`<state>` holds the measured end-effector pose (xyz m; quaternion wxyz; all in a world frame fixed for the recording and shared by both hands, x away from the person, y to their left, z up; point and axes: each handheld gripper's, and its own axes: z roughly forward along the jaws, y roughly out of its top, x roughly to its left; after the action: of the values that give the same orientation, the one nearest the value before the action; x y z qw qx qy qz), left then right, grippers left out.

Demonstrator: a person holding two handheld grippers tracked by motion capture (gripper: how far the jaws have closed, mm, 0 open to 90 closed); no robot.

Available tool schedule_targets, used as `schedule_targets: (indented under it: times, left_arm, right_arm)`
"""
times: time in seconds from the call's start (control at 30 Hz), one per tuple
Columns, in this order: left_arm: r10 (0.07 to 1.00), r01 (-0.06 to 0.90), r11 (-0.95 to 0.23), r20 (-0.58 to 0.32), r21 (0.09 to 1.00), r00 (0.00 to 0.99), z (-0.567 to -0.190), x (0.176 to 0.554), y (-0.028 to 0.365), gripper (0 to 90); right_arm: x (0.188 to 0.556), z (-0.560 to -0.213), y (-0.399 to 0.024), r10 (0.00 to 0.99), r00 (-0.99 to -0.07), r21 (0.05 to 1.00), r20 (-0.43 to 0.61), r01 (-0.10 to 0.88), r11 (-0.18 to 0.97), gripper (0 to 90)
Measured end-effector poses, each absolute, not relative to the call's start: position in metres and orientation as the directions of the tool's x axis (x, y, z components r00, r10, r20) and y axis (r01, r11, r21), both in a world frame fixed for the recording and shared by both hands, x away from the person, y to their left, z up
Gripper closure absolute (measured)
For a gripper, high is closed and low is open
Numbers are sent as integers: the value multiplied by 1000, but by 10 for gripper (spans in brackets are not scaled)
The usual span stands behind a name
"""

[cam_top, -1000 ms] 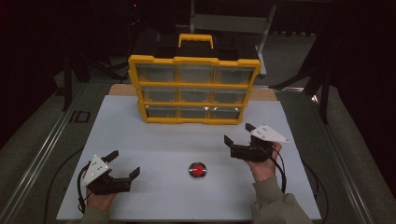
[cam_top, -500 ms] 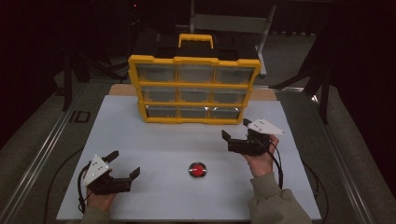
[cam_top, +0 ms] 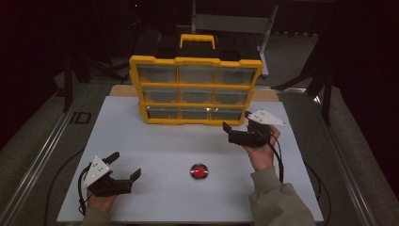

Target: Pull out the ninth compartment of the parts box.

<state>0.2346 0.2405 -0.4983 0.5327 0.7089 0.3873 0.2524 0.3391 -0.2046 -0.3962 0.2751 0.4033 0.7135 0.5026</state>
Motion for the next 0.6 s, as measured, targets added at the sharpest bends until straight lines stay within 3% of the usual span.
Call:
schedule_targets:
  times: [0.6]
  left_arm:
    - [818, 282, -129, -59, 951, 573, -498, 235, 241, 0]
  right_arm:
    - [362, -388, -194, 858, -511, 932, -40, 291, 216, 77]
